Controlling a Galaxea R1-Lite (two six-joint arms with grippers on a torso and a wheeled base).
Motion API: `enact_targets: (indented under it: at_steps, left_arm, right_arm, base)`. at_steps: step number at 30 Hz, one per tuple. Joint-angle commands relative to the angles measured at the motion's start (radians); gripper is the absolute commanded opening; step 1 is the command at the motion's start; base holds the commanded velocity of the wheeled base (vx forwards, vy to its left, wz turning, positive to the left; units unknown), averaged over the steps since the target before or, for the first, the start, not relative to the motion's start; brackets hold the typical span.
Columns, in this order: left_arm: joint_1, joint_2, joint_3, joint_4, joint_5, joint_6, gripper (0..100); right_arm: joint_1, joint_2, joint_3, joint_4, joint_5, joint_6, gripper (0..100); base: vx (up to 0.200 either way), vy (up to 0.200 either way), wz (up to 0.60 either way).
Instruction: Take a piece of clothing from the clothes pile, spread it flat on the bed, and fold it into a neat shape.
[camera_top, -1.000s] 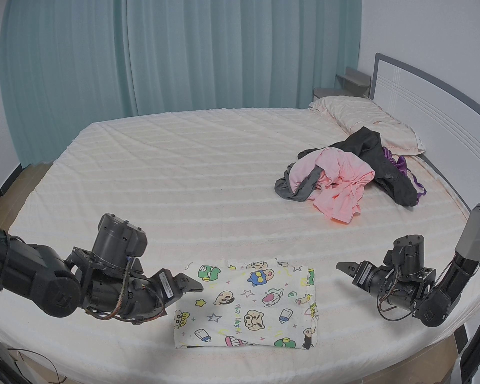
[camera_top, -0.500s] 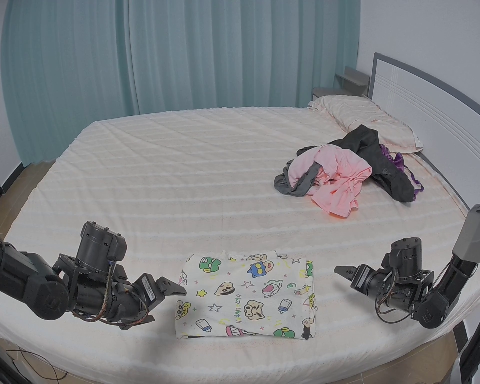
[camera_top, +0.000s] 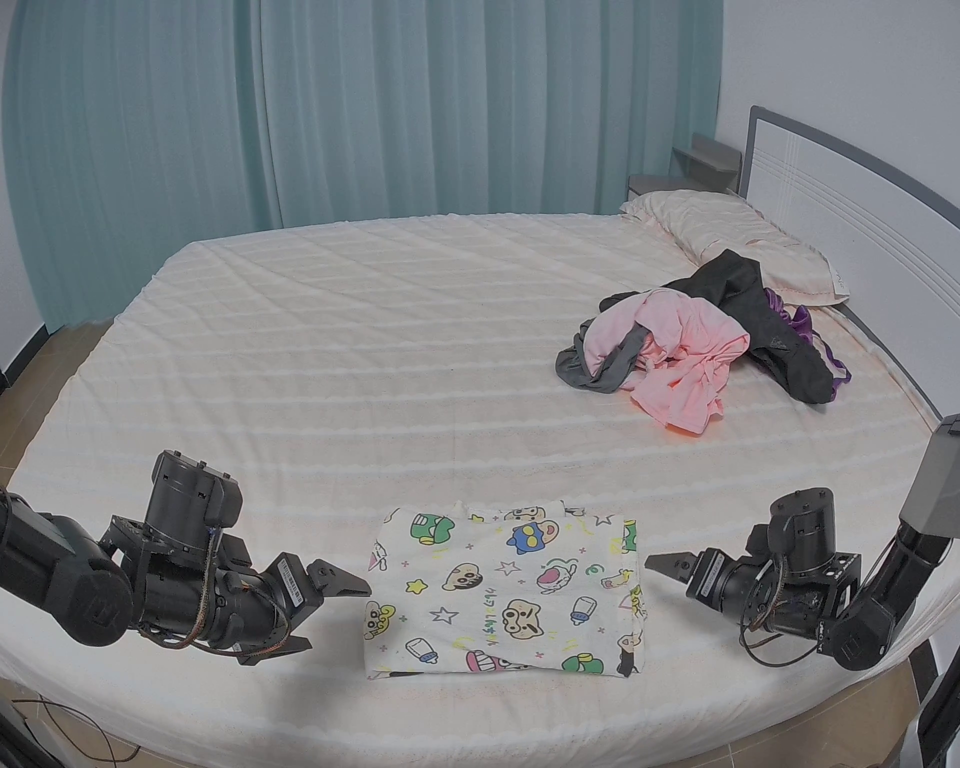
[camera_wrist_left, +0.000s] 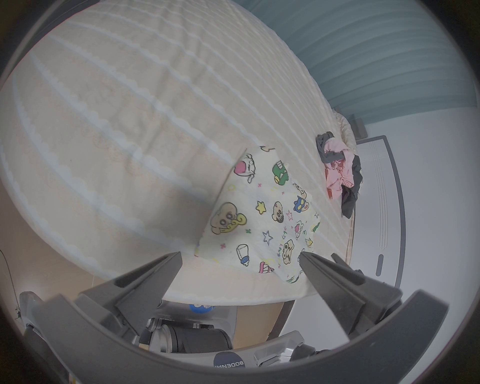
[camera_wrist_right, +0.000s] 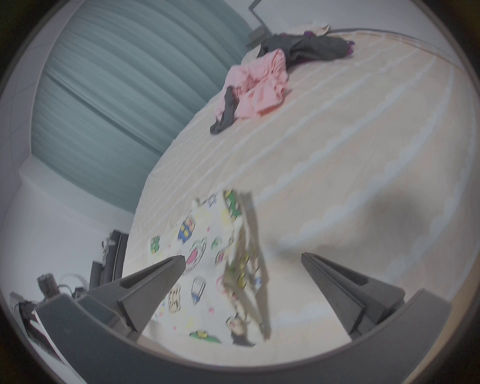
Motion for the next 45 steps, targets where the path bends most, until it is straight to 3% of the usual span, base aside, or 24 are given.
enact_targets:
  at_steps: [1,5,9,12,26,27,34,45]
  left_arm:
    - [0.0,0.006,0.002,0.0,0.0,0.0,100]
    - [-0.002,0.007,0.002,0.0,0.0,0.0,100]
    - [-0.003,0.007,0.002,0.0,0.0,0.002,100]
    - [-0.005,0.01,0.002,0.0,-0.001,0.002,100]
    - [-0.007,0.022,-0.001,0.0,-0.001,0.002,100]
    - [-0.007,0.022,-0.001,0.0,0.0,0.002,100]
    - [-0.008,0.029,-0.001,0.0,0.0,0.002,100]
    - [-0.008,0.026,0.001,0.0,0.0,0.002,100]
  right_arm:
    - [0.025,-0.006,0.049,0.0,0.054,-0.011,100]
    - [0.033,-0.001,0.101,0.001,0.139,-0.069,100]
    - [0.031,0.005,0.146,0.0,0.188,-0.163,100]
    - [0.033,0.014,0.155,0.0,0.212,-0.178,100]
    - [0.096,0.152,0.135,-0.118,0.228,-0.181,100]
    - [0.096,0.16,0.135,-0.129,0.228,-0.181,0]
    - [0.085,0.143,0.164,-0.132,0.223,-0.187,0]
    - [0.005,0.023,0.175,-0.12,0.217,-0.207,0]
  base:
    - [0.0,0.0,0.0]
    - [0.0,0.0,0.0]
    - [0.0,0.0,0.0]
    - [0.0,0.0,0.0]
    - [0.0,0.0,0.0]
    - [0.0,0.0,0.0]
    - [0.0,0.0,0.0]
    - [0.0,0.0,0.0]
